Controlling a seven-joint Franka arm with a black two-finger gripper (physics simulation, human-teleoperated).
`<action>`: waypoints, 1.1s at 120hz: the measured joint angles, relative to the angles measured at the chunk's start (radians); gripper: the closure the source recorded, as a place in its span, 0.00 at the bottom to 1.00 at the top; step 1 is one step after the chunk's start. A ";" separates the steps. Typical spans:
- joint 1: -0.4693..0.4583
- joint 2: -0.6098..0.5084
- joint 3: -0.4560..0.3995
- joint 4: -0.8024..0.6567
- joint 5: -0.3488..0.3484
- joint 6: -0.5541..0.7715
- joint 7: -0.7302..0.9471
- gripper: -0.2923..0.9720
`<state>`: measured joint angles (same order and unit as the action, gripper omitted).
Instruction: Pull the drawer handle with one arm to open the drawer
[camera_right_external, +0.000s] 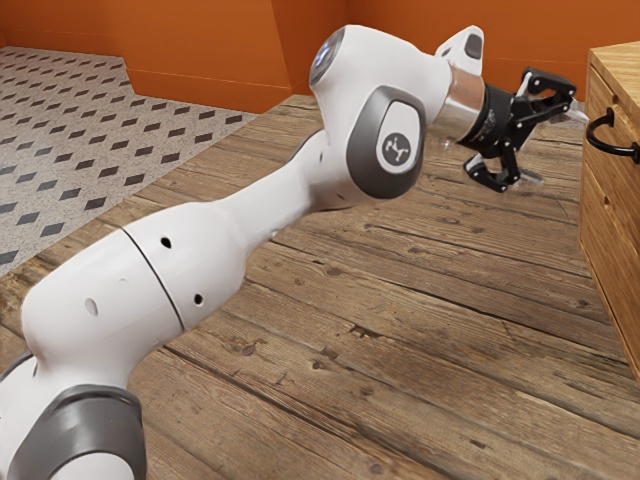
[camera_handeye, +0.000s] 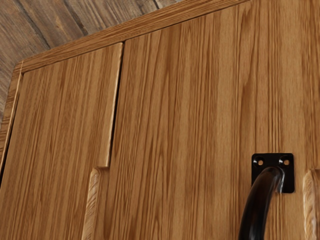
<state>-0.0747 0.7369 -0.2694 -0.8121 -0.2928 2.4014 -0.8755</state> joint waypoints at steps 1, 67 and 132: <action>0.000 0.003 0.000 0.003 0.000 0.002 -0.001 0.23; -0.024 0.084 -0.008 0.057 0.022 0.088 -0.034 0.23; -0.009 -0.016 0.001 -0.095 0.019 0.097 -0.044 0.23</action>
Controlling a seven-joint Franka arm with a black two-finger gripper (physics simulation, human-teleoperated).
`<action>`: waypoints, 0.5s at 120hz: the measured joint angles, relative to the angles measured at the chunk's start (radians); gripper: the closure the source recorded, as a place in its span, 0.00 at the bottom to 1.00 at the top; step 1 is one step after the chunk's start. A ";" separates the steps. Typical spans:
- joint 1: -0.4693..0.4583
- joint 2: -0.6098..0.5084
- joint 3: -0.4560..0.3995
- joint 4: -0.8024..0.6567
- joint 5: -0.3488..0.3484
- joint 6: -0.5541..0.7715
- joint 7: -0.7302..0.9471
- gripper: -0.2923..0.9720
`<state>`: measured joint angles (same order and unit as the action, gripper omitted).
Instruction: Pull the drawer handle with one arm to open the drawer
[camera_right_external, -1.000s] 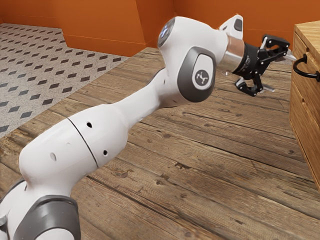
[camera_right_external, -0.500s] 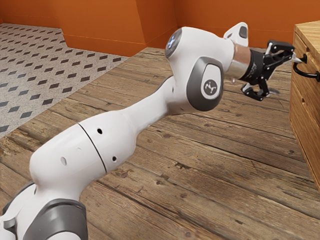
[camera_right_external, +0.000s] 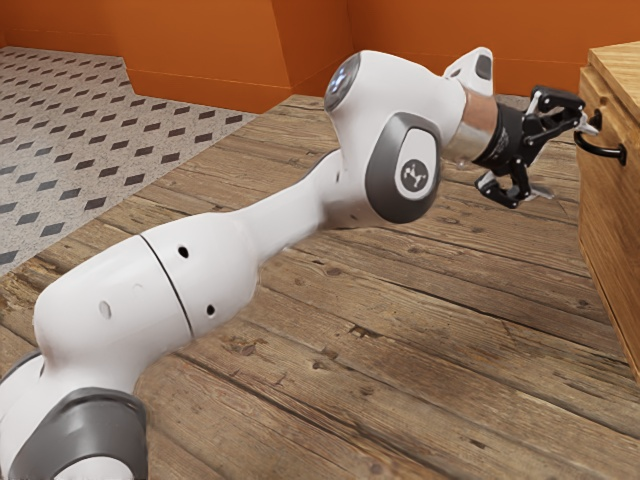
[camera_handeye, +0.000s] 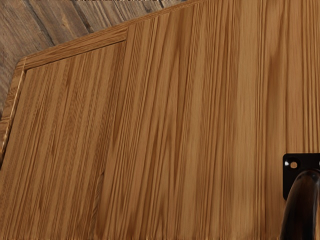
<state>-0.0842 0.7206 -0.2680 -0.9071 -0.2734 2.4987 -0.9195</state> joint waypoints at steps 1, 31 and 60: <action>0.001 -0.004 0.000 -0.007 0.000 0.000 0.000 0.23; 0.033 -0.060 0.003 -0.092 0.006 0.000 0.000 0.23; 0.080 -0.152 0.004 -0.226 0.017 -0.002 0.000 0.23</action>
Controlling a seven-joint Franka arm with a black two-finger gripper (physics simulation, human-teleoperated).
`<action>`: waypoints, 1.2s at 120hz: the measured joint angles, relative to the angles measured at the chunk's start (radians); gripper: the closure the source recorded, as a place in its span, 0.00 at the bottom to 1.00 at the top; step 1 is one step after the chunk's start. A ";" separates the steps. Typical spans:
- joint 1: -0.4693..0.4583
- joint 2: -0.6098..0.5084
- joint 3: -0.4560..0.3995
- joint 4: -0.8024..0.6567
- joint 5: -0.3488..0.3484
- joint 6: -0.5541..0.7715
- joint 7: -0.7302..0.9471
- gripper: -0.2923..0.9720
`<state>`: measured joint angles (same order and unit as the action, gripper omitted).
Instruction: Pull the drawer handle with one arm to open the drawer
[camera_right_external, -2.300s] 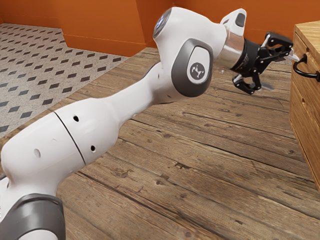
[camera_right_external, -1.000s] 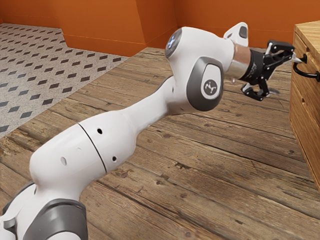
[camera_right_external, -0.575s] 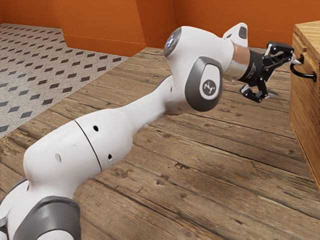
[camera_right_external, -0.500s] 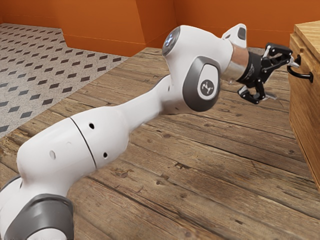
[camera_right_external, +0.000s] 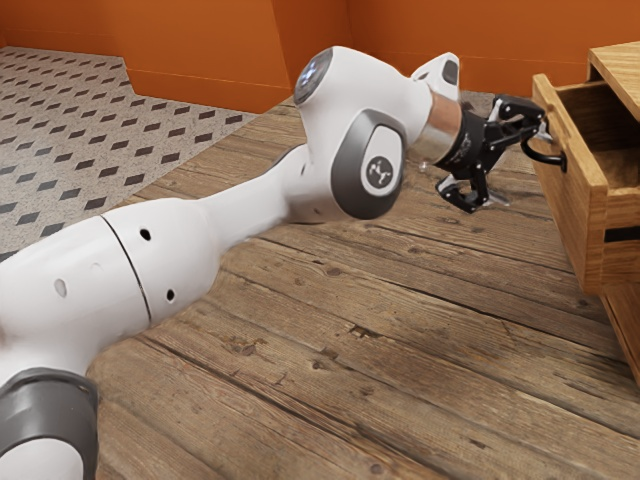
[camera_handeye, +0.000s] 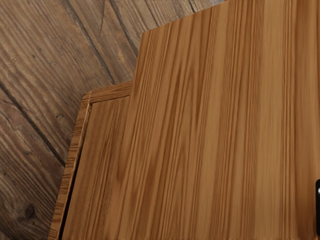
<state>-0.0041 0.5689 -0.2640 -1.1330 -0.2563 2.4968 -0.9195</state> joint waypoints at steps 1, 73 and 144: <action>0.001 -0.002 0.000 -0.002 0.001 0.000 0.000 0.23; 0.008 -0.193 0.085 -0.236 -0.036 -0.005 0.000 0.23; 0.003 -0.376 0.165 -0.439 -0.066 -0.008 0.006 0.23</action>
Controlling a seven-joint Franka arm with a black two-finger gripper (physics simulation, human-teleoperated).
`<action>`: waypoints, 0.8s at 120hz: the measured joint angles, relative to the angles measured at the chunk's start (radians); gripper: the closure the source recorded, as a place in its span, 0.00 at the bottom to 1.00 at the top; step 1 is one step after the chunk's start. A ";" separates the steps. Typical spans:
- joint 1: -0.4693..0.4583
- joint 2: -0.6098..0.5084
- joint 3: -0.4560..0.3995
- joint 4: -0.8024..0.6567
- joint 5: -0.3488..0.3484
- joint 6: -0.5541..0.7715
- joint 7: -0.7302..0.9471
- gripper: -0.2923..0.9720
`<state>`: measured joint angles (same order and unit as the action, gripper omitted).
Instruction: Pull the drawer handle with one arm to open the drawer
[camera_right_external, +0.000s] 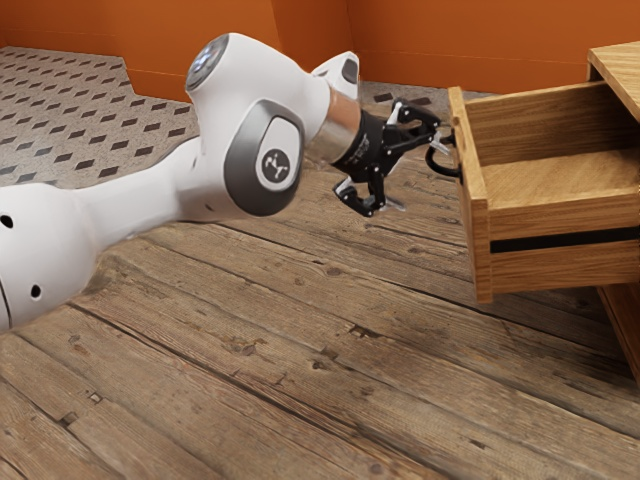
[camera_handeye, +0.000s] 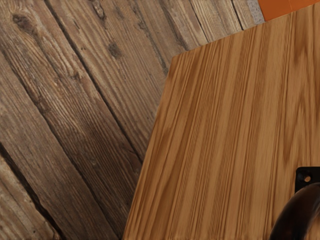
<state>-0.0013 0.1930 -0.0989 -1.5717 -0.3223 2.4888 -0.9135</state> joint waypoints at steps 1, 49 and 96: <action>0.000 -0.001 0.000 -0.002 0.000 0.000 0.000 0.23; -0.003 -0.115 0.051 -0.147 -0.006 0.000 -0.003 0.23; -0.003 -0.249 0.087 -0.283 -0.007 0.000 -0.005 0.23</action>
<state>-0.0042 -0.0557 -0.0119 -1.8550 -0.3293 2.4885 -0.9190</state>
